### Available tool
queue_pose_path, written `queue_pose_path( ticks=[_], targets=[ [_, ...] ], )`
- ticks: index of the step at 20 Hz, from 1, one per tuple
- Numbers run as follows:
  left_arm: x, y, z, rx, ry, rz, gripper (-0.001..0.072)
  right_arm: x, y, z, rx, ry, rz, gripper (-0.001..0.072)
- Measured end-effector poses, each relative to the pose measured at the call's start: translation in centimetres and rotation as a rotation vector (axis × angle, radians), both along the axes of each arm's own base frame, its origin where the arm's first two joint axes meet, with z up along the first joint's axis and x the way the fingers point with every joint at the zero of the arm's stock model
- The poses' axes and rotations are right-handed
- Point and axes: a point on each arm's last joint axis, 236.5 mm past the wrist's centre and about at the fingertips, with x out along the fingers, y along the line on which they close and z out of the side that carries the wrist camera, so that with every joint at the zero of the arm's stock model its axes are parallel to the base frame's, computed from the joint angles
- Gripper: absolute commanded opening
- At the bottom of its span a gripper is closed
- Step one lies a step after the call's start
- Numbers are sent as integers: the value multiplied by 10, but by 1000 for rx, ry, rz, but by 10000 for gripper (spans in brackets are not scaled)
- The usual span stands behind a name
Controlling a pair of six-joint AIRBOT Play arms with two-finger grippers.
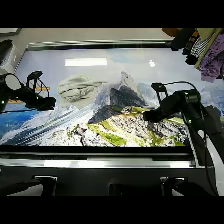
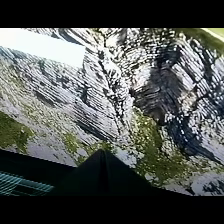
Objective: Fold the clothes and pants, and hang the long-sleeved shirts on hangers.
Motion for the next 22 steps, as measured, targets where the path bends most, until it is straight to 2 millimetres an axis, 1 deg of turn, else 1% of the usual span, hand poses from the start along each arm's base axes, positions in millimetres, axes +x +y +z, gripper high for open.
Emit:
queue_pose_path(
  ticks=[20, 22],
  targets=[
    [0, 0, 0, 0, 0, 0, 18, 0, 0, 0, 0, 0, 0, 49],
    [3, 0, 1, 0, -15, 2, 19, 1, 0, 0, 0, -2, 0, 49]
  ],
)
